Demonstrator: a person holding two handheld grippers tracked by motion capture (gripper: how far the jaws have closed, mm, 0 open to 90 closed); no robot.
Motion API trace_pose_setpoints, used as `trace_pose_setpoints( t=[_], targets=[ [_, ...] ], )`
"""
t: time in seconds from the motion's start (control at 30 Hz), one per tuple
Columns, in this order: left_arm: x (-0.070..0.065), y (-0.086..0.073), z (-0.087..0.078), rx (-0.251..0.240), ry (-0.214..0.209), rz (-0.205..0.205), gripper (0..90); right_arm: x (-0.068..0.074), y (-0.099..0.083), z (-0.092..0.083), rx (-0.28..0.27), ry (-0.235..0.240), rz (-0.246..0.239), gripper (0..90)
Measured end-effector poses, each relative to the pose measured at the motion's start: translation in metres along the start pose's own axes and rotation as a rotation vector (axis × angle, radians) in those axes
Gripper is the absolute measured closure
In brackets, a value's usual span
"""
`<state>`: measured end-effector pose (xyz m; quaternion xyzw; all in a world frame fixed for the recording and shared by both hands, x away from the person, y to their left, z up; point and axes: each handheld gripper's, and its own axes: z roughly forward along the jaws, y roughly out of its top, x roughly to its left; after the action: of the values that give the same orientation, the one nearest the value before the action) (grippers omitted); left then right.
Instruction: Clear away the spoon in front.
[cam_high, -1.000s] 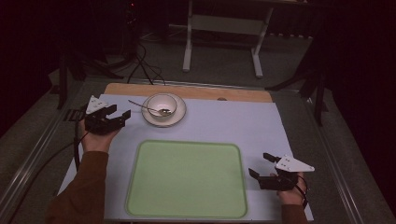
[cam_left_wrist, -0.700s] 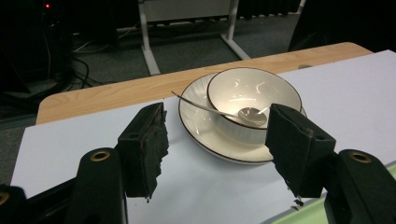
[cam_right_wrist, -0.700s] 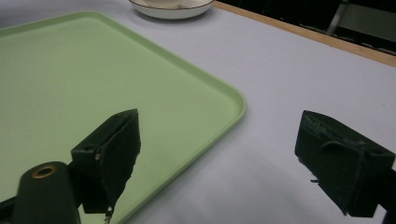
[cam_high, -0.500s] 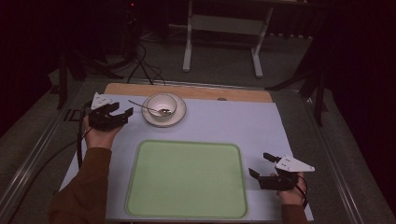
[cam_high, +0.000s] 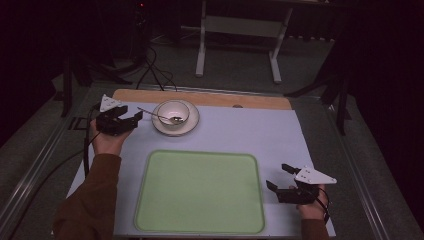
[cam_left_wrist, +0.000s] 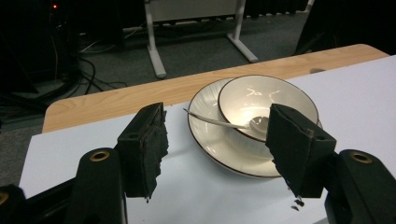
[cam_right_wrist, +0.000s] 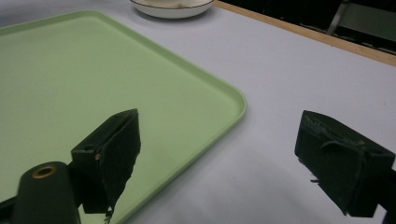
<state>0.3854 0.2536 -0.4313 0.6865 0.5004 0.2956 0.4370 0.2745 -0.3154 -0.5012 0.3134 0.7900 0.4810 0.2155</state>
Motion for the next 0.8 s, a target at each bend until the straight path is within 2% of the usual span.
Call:
trace_pose_setpoints(
  t=[0.13,0.33,0.4,0.57,0.67,0.8],
  targets=[
    [0.001,0.002,0.007,0.015,0.017,0.010,36.3,0.000,0.000,0.000,0.000,-0.001,0.001,14.0],
    [0.006,0.000,0.015,0.025,0.020,-0.016,35.1,0.000,0.000,0.000,0.000,-0.001,0.001,14.0],
    [0.009,-0.002,0.021,0.024,0.006,-0.050,35.0,0.000,0.000,0.000,0.001,0.001,-0.002,14.0],
    [0.013,-0.005,0.036,0.038,-0.008,-0.089,35.2,0.000,0.000,0.000,0.003,0.001,-0.003,14.0],
    [0.012,-0.006,0.045,0.049,-0.017,-0.100,36.3,-0.001,0.000,0.000,0.002,-0.002,0.001,14.0],
    [0.011,-0.007,0.057,0.084,-0.034,-0.096,42.6,-0.001,0.000,0.000,0.001,-0.002,0.000,14.0]
  ],
)
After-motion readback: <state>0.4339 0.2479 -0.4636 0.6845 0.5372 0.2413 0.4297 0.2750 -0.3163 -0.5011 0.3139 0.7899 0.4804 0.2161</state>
